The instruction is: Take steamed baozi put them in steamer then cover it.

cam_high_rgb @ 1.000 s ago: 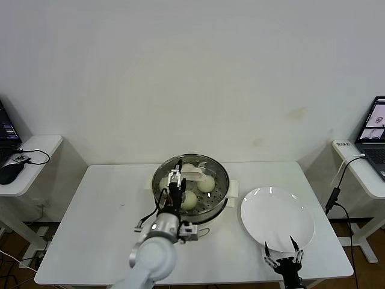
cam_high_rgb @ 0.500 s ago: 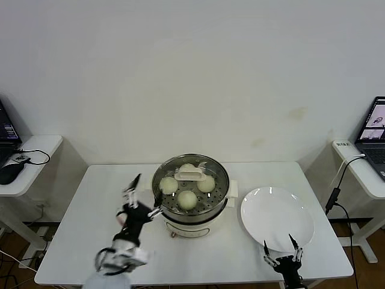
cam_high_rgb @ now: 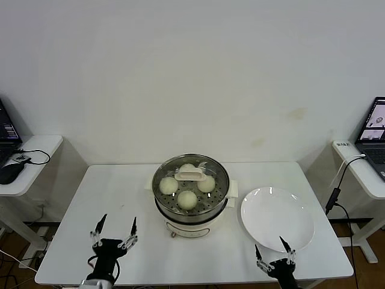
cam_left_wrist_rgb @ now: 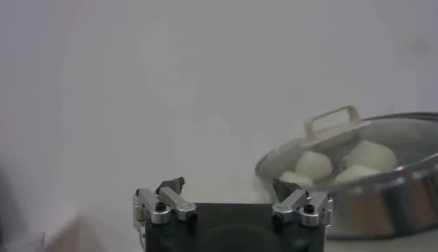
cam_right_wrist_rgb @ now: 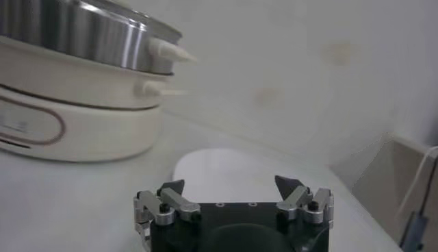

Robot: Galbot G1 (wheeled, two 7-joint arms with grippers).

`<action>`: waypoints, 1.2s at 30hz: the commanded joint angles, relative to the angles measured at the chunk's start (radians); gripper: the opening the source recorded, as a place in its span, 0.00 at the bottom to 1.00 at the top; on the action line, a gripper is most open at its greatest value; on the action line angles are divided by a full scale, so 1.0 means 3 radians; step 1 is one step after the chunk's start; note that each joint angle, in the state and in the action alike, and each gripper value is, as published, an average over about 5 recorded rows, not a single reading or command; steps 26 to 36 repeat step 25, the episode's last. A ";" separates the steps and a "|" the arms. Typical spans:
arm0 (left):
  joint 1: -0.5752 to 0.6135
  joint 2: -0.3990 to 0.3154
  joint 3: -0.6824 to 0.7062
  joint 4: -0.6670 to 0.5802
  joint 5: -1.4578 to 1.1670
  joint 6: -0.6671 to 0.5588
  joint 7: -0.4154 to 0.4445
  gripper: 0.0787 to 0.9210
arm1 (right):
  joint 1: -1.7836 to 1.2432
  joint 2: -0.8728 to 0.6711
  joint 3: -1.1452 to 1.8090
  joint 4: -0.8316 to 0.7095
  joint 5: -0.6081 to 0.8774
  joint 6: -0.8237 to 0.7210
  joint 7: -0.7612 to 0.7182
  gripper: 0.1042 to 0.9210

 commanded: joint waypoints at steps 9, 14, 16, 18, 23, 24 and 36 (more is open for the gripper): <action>0.0330 -0.0179 -0.0225 0.0329 -0.0740 -0.0527 0.0104 0.88 | -0.0232 -0.0149 -0.0226 0.0355 0.0232 -0.0194 -0.0110 0.88; 0.0317 -0.0199 -0.0200 0.0361 -0.0674 -0.0542 0.0112 0.88 | -0.0239 -0.0142 -0.0274 0.0412 0.0233 -0.0230 -0.0112 0.88; 0.0312 -0.0213 -0.0193 0.0376 -0.0663 -0.0557 0.0101 0.88 | -0.0248 -0.0141 -0.0278 0.0428 0.0229 -0.0231 -0.0115 0.88; 0.0305 -0.0225 -0.0191 0.0390 -0.0657 -0.0563 0.0095 0.88 | -0.0256 -0.0141 -0.0278 0.0435 0.0227 -0.0229 -0.0116 0.88; 0.0286 -0.0223 -0.0191 0.0421 -0.0622 -0.0553 0.0121 0.88 | -0.0261 -0.0145 -0.0286 0.0432 0.0215 -0.0238 -0.0121 0.88; 0.0286 -0.0222 -0.0191 0.0423 -0.0619 -0.0552 0.0125 0.88 | -0.0262 -0.0145 -0.0287 0.0432 0.0213 -0.0240 -0.0123 0.88; 0.0287 -0.0220 -0.0191 0.0424 -0.0616 -0.0551 0.0130 0.88 | -0.0263 -0.0145 -0.0288 0.0433 0.0211 -0.0244 -0.0125 0.88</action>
